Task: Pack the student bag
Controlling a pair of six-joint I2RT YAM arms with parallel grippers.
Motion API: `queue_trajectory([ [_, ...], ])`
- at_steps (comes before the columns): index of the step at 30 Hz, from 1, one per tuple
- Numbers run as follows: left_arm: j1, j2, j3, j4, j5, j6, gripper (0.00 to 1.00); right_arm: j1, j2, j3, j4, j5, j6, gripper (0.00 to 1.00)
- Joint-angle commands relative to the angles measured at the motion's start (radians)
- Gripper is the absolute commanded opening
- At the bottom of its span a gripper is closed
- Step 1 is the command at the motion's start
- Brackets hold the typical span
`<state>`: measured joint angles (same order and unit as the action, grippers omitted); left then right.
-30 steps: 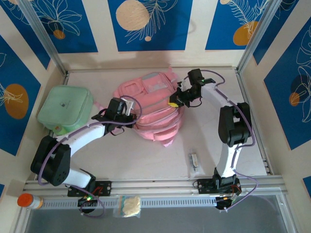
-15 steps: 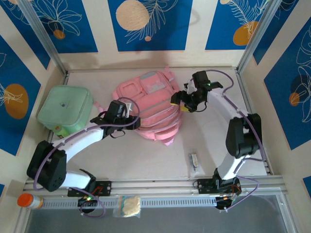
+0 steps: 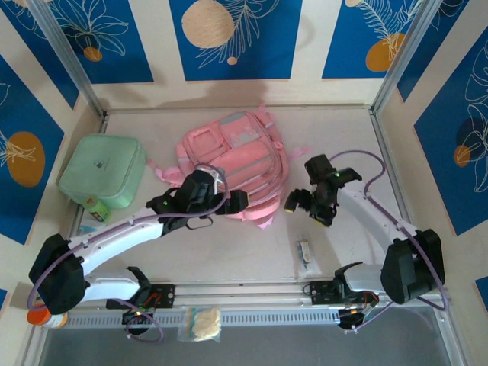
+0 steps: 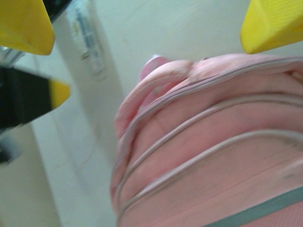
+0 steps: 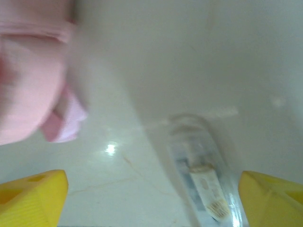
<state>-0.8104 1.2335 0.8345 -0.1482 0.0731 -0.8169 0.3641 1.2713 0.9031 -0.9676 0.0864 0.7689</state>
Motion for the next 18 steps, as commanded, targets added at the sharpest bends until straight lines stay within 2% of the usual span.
queue_trajectory([
  [1,-0.023,0.018,0.068,0.084,-0.016,-0.107,0.99,0.047,-0.047,-0.073,-0.068,0.058,0.153,0.95],
  [4,-0.036,0.032,0.089,0.114,-0.019,-0.162,0.99,0.095,-0.066,-0.134,-0.049,0.040,0.219,1.00],
  [7,-0.043,0.038,0.103,0.145,-0.008,-0.206,0.99,0.143,-0.042,-0.189,-0.028,0.004,0.271,0.99],
  [12,-0.049,0.028,0.142,0.067,-0.068,-0.197,0.99,0.211,0.011,-0.212,-0.022,0.026,0.312,0.99],
  [18,-0.049,0.024,0.108,0.101,-0.089,-0.193,0.99,0.266,0.044,-0.196,0.015,0.012,0.358,0.99],
])
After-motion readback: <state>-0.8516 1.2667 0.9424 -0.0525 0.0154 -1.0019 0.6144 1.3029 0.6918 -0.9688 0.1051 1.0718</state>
